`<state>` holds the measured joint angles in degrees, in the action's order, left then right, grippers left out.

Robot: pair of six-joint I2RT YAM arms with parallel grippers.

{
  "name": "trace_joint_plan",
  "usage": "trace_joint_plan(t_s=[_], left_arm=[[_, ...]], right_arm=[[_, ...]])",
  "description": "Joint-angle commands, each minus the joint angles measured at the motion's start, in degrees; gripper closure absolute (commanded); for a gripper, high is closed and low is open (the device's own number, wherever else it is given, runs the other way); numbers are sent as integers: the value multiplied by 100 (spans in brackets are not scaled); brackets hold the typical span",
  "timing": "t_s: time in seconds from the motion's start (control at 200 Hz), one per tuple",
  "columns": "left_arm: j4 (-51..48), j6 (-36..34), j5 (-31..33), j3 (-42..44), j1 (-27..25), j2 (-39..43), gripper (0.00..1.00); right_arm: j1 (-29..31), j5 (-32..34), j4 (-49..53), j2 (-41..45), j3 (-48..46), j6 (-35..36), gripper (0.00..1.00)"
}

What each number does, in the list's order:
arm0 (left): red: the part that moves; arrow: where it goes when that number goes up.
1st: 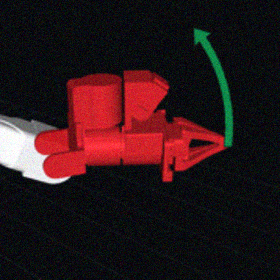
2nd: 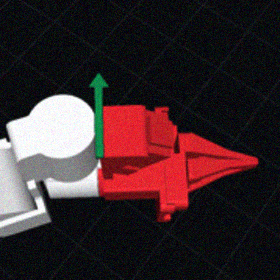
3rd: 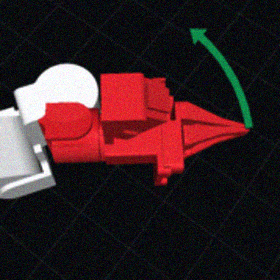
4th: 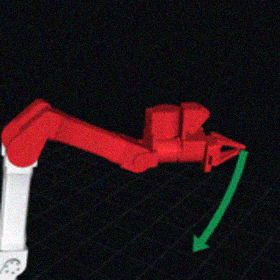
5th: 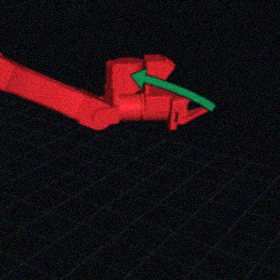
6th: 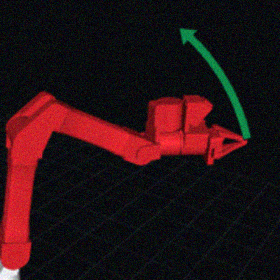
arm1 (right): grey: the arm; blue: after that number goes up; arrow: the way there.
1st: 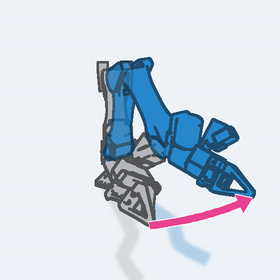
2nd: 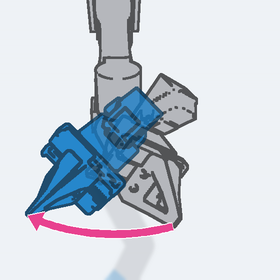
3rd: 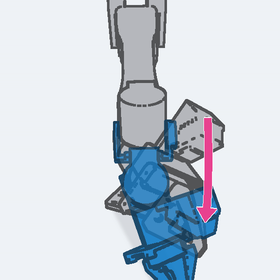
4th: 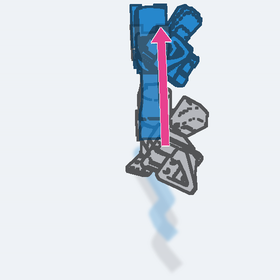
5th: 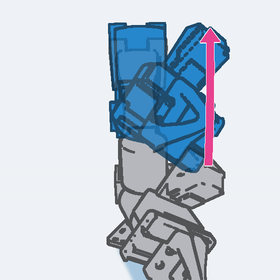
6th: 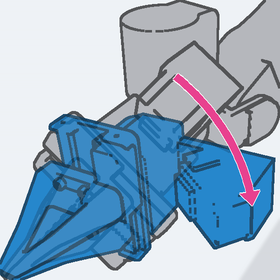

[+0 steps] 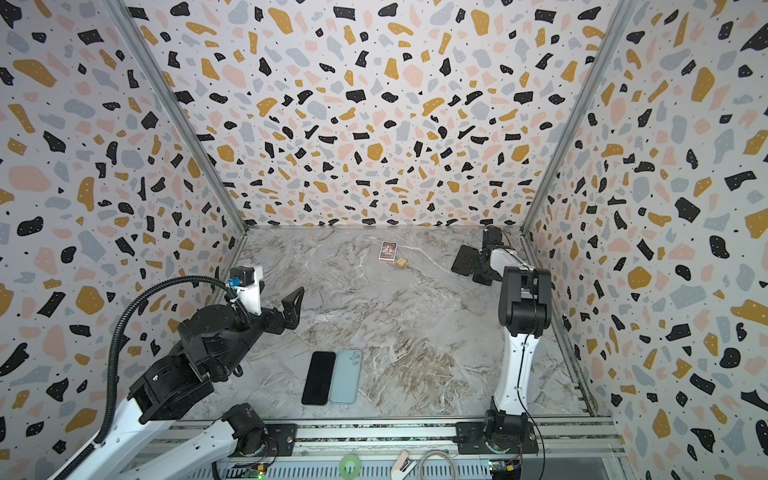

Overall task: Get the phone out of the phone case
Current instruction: 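Lower the right gripper over the two far dark phones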

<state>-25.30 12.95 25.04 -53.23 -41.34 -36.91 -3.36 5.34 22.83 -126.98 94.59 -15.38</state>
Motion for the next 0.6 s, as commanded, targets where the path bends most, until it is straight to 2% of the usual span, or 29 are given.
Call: trace_joint_plan(t_s=[0.0,0.21,0.596], left_arm=[[263,-100,127,6,30,8,0],[315,-102,152,41,31,-17,1],[337,-83,140,102,30,17,0]], right_arm=[[-51,8,422,-257,321,-16,18],[-70,-127,573,-376,541,-5,22],[-78,-180,854,-269,581,84,21]])
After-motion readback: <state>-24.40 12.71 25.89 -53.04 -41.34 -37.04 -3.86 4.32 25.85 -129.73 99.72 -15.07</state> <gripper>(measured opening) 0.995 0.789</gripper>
